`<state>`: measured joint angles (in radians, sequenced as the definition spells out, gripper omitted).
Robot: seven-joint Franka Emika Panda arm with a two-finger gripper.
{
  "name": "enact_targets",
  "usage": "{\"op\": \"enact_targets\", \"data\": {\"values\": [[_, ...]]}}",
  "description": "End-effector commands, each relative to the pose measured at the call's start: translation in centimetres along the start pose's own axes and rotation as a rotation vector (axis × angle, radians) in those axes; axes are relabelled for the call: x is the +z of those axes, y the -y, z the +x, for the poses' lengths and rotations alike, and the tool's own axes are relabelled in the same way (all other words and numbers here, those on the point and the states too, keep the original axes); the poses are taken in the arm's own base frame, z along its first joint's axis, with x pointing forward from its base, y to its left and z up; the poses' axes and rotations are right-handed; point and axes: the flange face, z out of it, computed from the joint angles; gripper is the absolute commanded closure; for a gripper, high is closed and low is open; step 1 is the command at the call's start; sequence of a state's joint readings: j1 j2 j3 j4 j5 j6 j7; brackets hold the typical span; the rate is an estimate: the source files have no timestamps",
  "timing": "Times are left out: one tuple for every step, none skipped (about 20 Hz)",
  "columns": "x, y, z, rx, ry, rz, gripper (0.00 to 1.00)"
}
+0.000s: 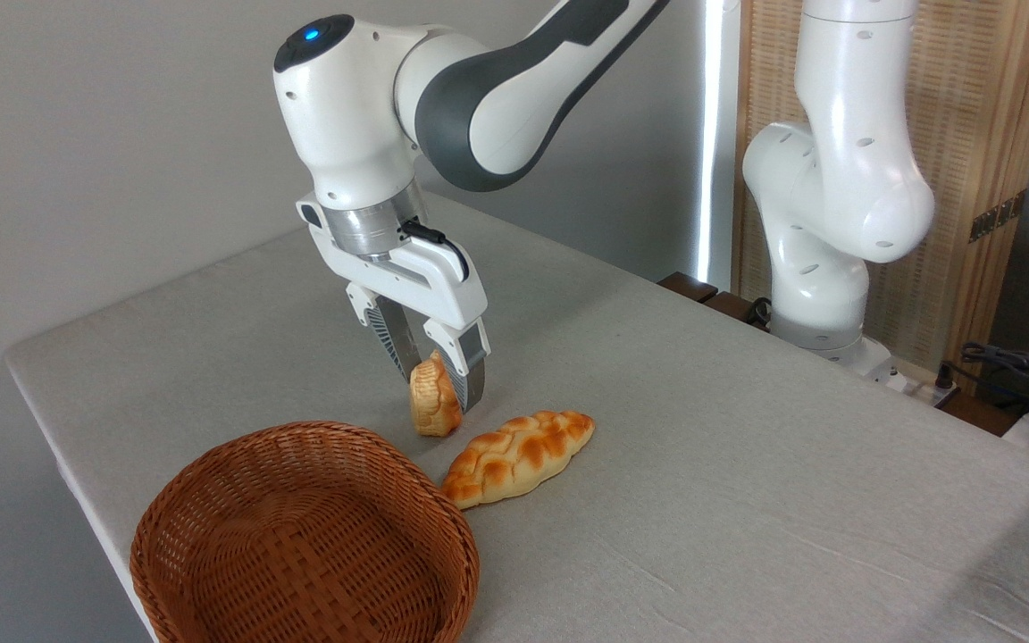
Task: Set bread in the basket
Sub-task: 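Close the gripper fingers around the small round bread roll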
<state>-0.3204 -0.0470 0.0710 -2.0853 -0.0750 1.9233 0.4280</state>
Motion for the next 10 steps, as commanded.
{"op": "enact_targets", "data": {"values": [[0.52, -0.06, 0.47, 0.003, 0.000, 0.024, 0.45], [0.59, 0.02, 0.46, 0.001, 0.001, 0.024, 0.53], [0.51, 0.01, 0.44, 0.001, -0.001, 0.024, 0.56], [0.44, 0.02, 0.46, 0.001, -0.002, 0.025, 0.57], [0.37, -0.05, 0.52, 0.003, -0.003, 0.025, 0.57], [0.30, 0.03, 0.51, 0.000, -0.005, 0.026, 0.57], [0.29, 0.03, 0.51, 0.000, -0.005, 0.026, 0.57], [0.29, 0.03, 0.51, 0.000, -0.005, 0.026, 0.56], [0.29, 0.03, 0.51, 0.000, -0.005, 0.026, 0.56], [0.29, 0.03, 0.51, 0.000, -0.005, 0.026, 0.56]]}}
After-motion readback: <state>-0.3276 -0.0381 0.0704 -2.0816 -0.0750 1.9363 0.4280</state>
